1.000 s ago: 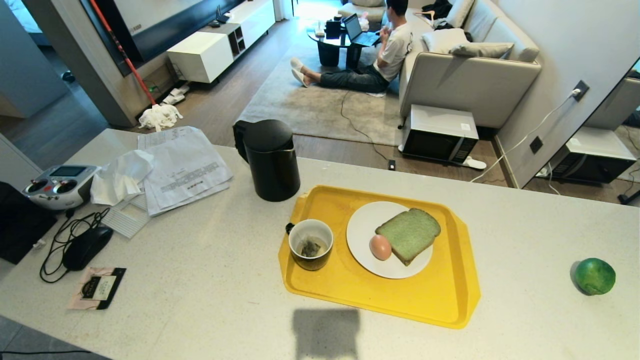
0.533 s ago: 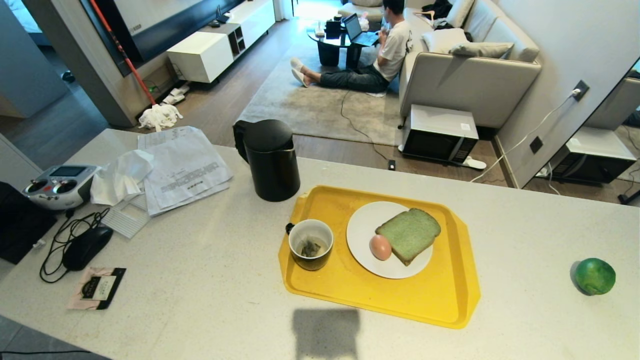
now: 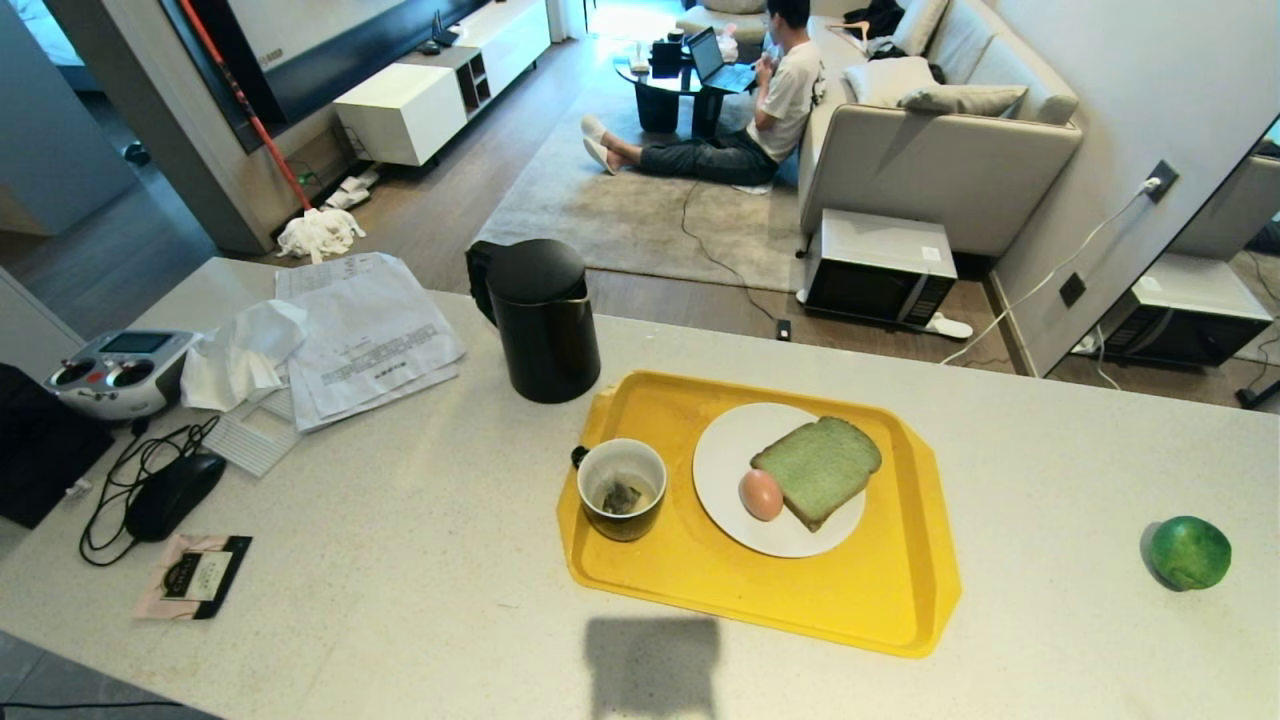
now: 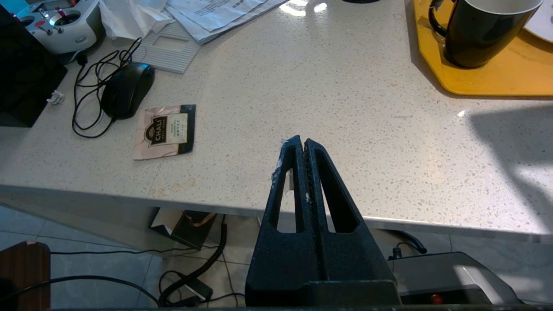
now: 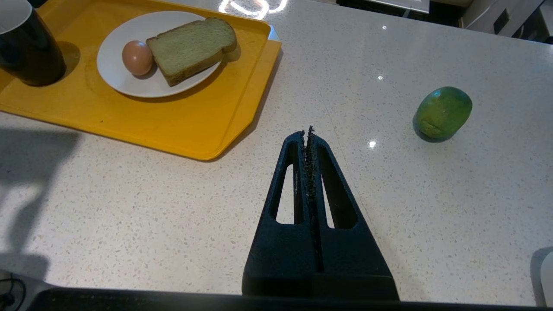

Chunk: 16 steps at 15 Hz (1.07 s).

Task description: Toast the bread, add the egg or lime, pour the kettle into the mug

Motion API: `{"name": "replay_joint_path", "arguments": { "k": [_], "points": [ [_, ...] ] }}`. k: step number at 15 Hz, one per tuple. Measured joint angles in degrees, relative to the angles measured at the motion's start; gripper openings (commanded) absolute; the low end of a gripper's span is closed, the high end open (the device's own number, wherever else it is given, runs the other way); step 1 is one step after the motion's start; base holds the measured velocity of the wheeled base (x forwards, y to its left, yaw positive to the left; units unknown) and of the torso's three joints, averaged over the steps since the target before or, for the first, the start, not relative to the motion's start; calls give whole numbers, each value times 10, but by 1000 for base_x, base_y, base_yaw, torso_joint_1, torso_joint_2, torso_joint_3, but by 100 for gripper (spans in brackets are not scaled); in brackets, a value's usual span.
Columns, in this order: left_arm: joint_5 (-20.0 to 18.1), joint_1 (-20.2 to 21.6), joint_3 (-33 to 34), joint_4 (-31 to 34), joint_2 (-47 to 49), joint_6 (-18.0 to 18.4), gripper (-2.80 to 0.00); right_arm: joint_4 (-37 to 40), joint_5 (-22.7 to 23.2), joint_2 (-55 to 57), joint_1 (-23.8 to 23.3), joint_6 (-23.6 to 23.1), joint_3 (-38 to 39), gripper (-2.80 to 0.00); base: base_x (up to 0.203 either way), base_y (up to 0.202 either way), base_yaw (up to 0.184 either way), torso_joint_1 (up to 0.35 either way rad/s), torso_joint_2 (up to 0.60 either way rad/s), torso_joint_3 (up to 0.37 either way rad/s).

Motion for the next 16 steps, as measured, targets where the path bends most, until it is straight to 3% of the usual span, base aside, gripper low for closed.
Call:
{"name": "replay_joint_path", "arguments": {
  "k": [16],
  "points": [
    [0, 0, 2, -4, 0, -3, -280, 0, 0, 0, 0, 1, 0, -280, 0, 0, 0, 0, 0, 0]
  ]
}}
